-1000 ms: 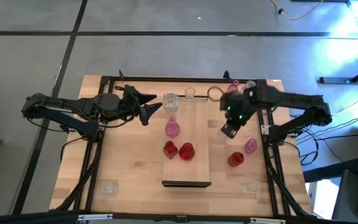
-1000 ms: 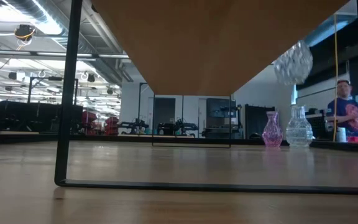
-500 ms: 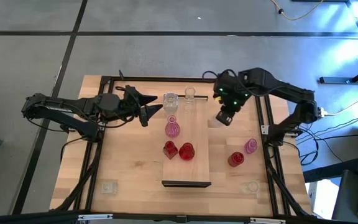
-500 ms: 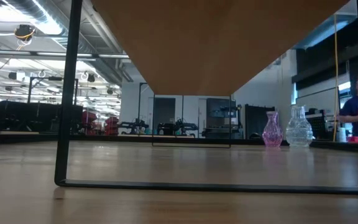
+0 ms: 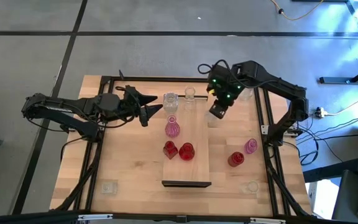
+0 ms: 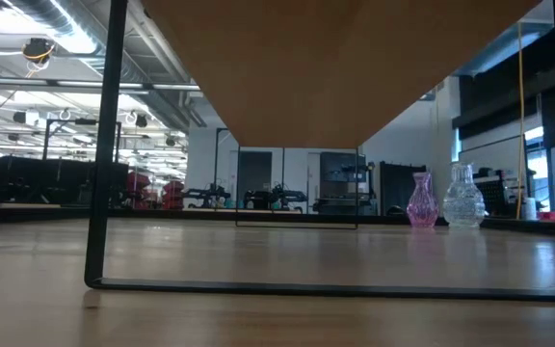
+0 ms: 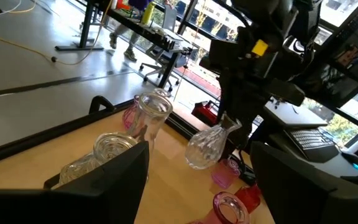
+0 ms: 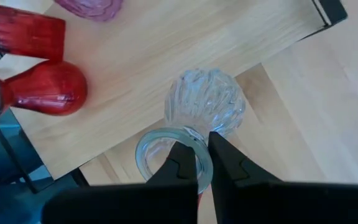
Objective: Sort vases onto shelf
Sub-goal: Put the transparent vase on the shelf aligned with the other transparent vases
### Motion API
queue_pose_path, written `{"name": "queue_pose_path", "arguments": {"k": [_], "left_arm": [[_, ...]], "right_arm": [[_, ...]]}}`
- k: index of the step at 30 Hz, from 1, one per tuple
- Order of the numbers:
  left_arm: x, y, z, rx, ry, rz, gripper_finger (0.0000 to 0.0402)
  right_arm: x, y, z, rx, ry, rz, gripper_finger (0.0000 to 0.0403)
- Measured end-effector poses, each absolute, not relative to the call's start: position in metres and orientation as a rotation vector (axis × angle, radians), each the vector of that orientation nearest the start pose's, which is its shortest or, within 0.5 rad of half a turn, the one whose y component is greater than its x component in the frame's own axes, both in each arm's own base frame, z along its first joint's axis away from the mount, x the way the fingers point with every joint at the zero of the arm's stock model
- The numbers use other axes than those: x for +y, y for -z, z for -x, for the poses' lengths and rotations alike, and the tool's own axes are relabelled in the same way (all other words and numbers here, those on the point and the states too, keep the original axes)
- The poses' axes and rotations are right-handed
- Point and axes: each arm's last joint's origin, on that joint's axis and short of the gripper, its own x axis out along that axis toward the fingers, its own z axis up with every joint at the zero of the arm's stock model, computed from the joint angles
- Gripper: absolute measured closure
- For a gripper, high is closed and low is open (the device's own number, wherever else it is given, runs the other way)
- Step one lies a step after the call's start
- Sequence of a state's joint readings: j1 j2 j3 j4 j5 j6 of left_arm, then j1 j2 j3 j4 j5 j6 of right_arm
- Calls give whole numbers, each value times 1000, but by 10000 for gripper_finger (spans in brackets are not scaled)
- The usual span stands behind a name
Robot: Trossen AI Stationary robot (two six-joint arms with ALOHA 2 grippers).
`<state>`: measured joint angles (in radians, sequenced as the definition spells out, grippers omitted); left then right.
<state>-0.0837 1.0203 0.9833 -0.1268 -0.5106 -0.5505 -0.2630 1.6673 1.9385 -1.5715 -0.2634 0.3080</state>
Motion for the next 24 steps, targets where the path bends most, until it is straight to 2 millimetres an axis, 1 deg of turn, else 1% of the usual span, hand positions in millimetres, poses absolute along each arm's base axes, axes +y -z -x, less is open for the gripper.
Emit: {"name": "queue_pose_path", "arguments": {"k": [5, 11, 19, 24], "left_arm": [[-4, -364, -221, 37, -457, 491, 127], [-4, -364, -221, 37, -457, 491, 127], [-4, -364, -221, 39, -458, 490, 127], [-4, -363, -221, 51, -461, 485, 127]], "right_arm": [[-70, -387, -294, 1293, 188, -618, 402], [-66, -374, -308, 1343, 143, -629, 402], [-67, -374, -310, 1319, 119, -627, 401], [-68, -375, -314, 1277, 88, -624, 383]]}}
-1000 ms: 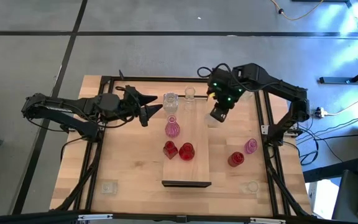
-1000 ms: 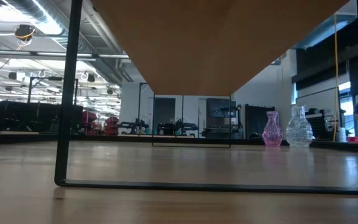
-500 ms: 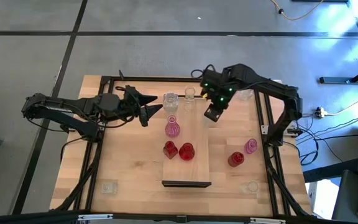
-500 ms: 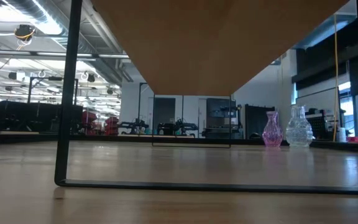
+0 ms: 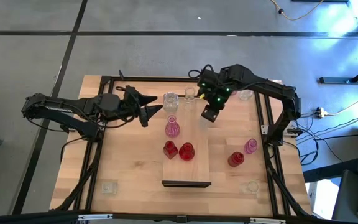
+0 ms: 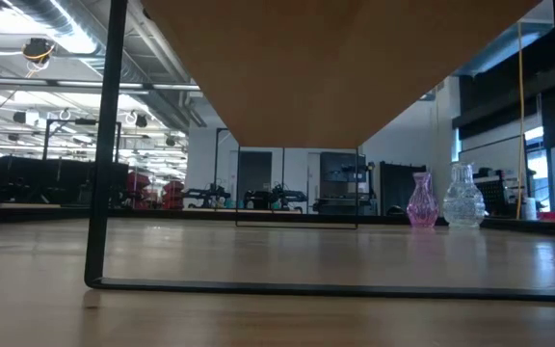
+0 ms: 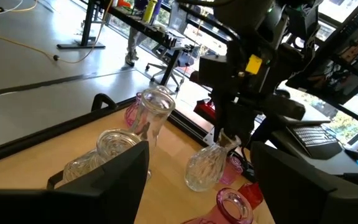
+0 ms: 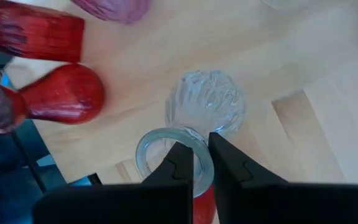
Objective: Sort vases onto shelf
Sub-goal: Put the transparent vase on the shelf aligned with the other transparent vases
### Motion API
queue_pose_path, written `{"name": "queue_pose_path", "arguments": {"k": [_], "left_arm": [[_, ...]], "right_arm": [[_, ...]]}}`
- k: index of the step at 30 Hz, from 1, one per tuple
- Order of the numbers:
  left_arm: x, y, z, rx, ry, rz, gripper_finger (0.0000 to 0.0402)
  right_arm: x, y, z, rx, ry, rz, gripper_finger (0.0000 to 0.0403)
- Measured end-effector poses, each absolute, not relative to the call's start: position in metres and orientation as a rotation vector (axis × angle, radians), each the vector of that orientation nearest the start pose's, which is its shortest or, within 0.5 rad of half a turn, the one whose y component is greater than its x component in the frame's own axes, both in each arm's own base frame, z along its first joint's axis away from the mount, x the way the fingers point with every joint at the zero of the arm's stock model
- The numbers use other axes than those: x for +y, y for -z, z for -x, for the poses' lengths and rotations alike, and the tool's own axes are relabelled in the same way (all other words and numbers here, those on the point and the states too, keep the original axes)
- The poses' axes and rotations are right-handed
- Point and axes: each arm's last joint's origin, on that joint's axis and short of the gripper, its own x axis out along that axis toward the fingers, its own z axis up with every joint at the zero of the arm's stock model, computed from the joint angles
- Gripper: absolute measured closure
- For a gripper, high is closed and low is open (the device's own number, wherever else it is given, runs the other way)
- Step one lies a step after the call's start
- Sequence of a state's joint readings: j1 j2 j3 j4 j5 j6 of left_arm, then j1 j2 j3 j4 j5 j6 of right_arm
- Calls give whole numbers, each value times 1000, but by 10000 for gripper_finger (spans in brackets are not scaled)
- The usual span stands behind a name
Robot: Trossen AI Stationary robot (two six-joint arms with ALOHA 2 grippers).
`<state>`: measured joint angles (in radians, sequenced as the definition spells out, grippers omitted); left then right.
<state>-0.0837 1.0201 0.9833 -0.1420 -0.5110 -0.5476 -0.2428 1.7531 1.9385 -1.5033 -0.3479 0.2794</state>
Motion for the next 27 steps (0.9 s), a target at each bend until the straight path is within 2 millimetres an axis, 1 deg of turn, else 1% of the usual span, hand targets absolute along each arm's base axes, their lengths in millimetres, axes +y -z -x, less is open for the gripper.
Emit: {"name": "queue_pose_path", "arguments": {"k": [7, 14, 23, 27], "left_arm": [[-4, -363, -221, 53, -462, 484, 127], [-4, -363, -221, 52, -462, 485, 127], [-4, -363, -221, 52, -462, 485, 127], [-4, -363, -221, 52, -462, 485, 127]], "right_arm": [[-68, -376, -318, 1242, 78, -609, 365], [-69, -373, -319, 1251, 80, -586, 364], [-70, -369, -328, 1232, 27, -610, 363], [-71, -368, -331, 1216, 23, -606, 344]]}}
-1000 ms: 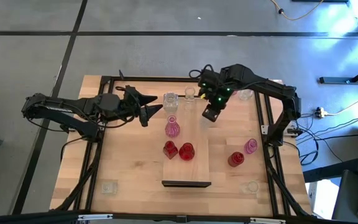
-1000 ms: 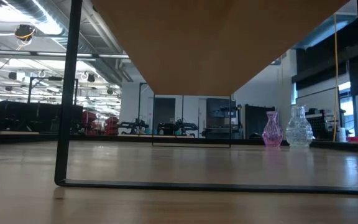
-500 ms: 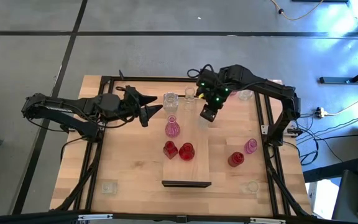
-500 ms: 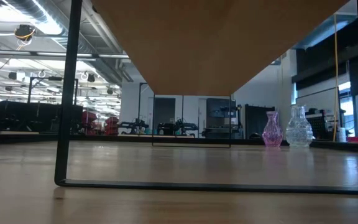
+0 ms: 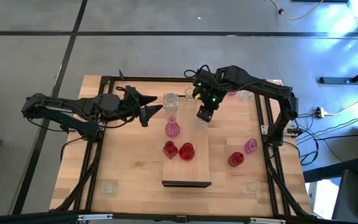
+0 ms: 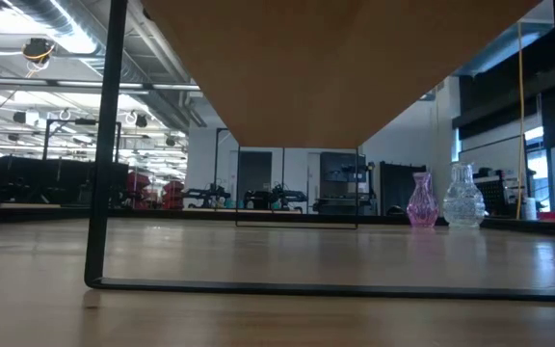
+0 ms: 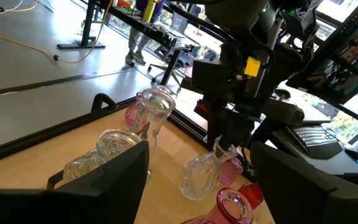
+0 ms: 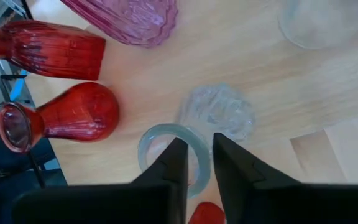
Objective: Sort vases onto shelf
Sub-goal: Put the transparent vase on the shelf aligned with the other transparent vases
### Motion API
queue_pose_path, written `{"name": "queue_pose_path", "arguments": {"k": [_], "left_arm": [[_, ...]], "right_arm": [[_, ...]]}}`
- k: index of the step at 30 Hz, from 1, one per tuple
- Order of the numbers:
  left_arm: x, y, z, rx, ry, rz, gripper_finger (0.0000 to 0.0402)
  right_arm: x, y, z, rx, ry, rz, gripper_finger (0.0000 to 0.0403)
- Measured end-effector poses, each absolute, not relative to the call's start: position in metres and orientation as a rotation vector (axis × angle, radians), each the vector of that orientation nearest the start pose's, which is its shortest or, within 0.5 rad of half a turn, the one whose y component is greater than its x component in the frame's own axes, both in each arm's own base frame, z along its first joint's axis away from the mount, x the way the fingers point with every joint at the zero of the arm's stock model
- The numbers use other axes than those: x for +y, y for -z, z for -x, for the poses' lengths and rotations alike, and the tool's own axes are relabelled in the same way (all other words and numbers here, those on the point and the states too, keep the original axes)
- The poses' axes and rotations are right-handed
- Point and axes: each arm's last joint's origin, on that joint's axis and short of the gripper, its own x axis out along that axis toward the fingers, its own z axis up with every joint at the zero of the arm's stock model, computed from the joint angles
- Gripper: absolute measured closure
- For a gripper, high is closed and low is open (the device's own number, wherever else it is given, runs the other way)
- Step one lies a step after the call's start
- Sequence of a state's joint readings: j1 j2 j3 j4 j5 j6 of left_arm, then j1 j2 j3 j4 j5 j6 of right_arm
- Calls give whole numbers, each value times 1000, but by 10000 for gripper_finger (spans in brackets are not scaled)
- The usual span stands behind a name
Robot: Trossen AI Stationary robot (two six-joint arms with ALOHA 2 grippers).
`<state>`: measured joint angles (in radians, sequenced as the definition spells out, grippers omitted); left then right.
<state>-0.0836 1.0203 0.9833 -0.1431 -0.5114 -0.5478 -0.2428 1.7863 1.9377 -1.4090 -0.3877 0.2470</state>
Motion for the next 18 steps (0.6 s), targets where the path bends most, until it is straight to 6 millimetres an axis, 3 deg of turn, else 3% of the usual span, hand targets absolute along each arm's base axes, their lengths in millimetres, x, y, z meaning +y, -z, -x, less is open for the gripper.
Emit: {"name": "queue_pose_path", "arguments": {"k": [10, 18], "left_arm": [[-4, -363, -221, 52, -462, 485, 127], [-4, -363, -221, 52, -462, 484, 127]], "right_arm": [[-72, -368, -332, 1214, 54, -595, 248], [-72, -377, -331, 1178, 62, -608, 231]]}}
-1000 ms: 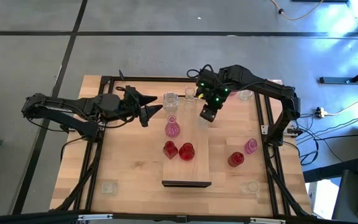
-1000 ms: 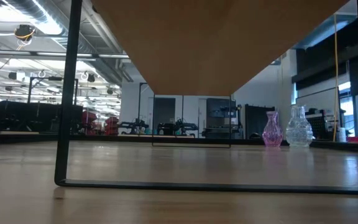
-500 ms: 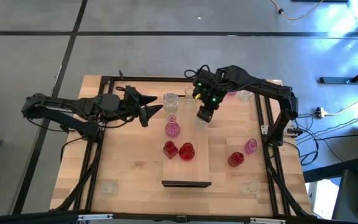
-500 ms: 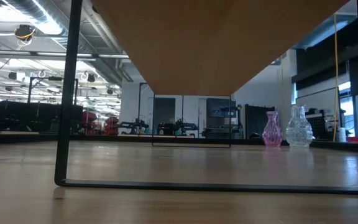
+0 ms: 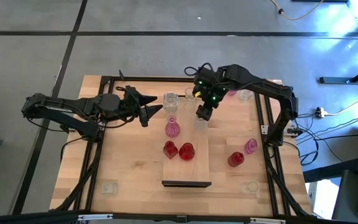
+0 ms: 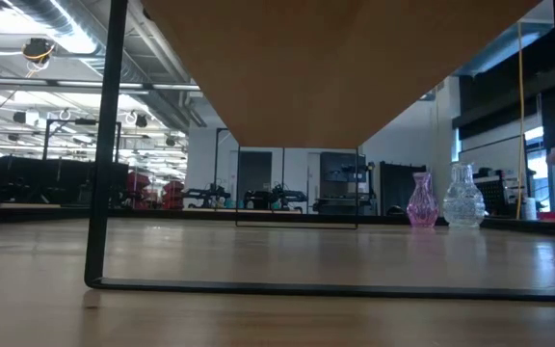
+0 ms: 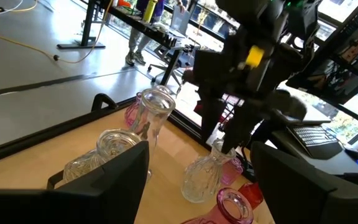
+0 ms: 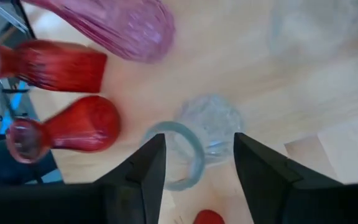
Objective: Sort vases onto shelf
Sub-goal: Put the transparent vase on the shelf aligned with the other transparent vases
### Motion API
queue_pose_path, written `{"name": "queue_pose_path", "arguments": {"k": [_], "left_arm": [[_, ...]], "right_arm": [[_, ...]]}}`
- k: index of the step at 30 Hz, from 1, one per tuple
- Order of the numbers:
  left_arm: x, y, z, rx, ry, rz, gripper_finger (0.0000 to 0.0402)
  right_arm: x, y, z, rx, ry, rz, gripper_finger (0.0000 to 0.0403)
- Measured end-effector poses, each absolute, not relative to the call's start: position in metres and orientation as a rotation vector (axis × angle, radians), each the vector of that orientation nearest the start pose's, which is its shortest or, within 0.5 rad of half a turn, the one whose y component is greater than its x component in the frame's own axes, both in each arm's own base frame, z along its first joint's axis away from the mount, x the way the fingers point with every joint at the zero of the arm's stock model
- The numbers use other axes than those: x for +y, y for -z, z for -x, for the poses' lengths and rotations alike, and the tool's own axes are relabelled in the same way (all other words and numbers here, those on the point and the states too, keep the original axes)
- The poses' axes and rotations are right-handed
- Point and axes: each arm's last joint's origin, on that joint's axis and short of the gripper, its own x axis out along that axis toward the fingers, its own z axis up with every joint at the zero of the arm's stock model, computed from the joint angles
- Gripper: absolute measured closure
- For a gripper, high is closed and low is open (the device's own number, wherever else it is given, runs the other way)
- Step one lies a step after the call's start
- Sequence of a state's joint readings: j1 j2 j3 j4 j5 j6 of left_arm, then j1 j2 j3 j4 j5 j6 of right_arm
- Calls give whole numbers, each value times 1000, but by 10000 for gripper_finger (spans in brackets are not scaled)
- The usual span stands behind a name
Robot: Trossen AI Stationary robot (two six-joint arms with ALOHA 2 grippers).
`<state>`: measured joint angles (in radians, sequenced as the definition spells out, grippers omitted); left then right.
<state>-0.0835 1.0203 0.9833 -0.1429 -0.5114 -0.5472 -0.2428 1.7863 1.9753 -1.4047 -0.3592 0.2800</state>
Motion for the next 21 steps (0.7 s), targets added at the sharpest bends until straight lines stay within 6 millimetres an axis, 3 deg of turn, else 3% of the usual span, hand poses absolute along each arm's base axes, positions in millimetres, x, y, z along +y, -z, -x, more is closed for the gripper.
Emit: {"name": "queue_pose_path", "arguments": {"k": [10, 13, 18, 21], "left_arm": [[-4, -363, -221, 52, -462, 484, 127], [-4, -363, -221, 52, -463, 484, 127], [-4, -362, -221, 59, -464, 481, 127], [-4, -362, -221, 64, -464, 462, 127]], "right_arm": [[-67, -416, -316, 1123, 64, -589, 230], [-53, -425, -307, 1114, 109, -546, 230], [-13, -448, -285, 1017, 223, -435, 230], [6, -450, -273, 968, 278, -453, 230]]}}
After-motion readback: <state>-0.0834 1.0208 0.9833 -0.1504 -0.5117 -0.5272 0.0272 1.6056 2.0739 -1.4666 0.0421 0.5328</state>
